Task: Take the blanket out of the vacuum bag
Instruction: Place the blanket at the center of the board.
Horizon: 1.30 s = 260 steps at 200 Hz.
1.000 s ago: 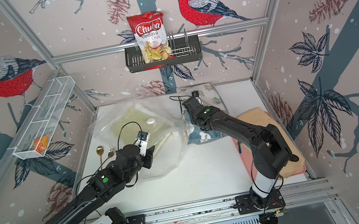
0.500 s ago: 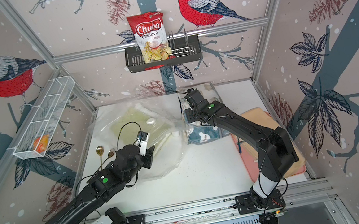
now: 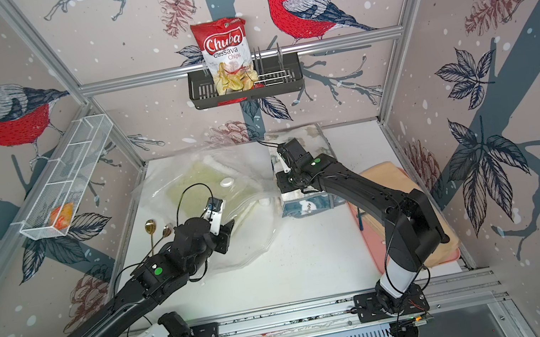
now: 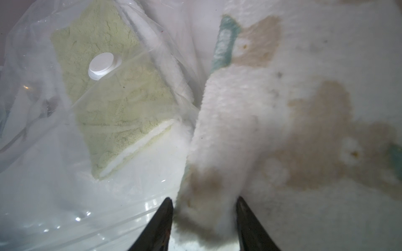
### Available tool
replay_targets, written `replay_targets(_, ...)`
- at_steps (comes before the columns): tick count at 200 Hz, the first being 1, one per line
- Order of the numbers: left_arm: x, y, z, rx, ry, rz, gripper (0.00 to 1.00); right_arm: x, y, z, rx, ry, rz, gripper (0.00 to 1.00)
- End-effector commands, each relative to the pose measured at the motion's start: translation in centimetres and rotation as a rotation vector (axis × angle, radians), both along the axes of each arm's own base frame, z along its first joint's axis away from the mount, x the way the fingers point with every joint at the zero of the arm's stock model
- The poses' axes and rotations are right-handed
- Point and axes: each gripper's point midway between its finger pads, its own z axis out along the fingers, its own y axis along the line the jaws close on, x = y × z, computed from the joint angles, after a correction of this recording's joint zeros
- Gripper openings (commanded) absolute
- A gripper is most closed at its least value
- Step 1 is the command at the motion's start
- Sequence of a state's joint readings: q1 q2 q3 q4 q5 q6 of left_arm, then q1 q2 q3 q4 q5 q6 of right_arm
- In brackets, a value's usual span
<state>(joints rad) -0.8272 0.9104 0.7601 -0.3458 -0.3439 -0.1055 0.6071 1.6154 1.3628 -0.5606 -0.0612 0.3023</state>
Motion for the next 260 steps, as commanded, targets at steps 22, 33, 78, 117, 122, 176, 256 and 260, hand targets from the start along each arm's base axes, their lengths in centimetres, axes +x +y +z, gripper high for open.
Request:
replay_targets(22,0.3,-0.1,0.7,-0.018,-0.017,0.009,0.58,1.9,-5.1,4.5,0.213,-0.083,-0.176,0.68)
replay_targets(33,0.3,-0.1,0.9,-0.023,-0.02,0.009,0.58,2.6,-8.3,4.9,0.25,-0.1,-0.281,0.69)
replay_targets(78,0.2,-0.1,0.8,-0.021,-0.017,0.006,0.33,2.2,-16.2,1.5,0.359,-0.082,-0.507,0.71)
replay_targets(117,0.4,0.1,0.5,-0.007,-0.014,0.019,0.08,1.4,-16.0,-2.1,0.335,0.007,-0.494,0.7)
replay_targets(122,0.4,0.1,0.6,-0.006,-0.017,0.024,0.05,1.4,-16.0,-2.5,0.334,0.014,-0.494,0.68)
replay_targets(176,0.9,1.7,1.3,0.009,-0.054,0.102,0.0,1.4,-15.0,-3.0,0.365,0.031,-0.451,0.32)
replay_targets(256,1.5,4.1,3.0,-0.024,-0.12,0.212,0.0,0.1,-15.9,0.3,0.375,-0.057,-0.485,0.0)
replay_targets(260,1.5,4.1,2.9,-0.021,-0.119,0.213,0.0,0.0,-15.9,0.3,0.374,-0.056,-0.486,0.0)
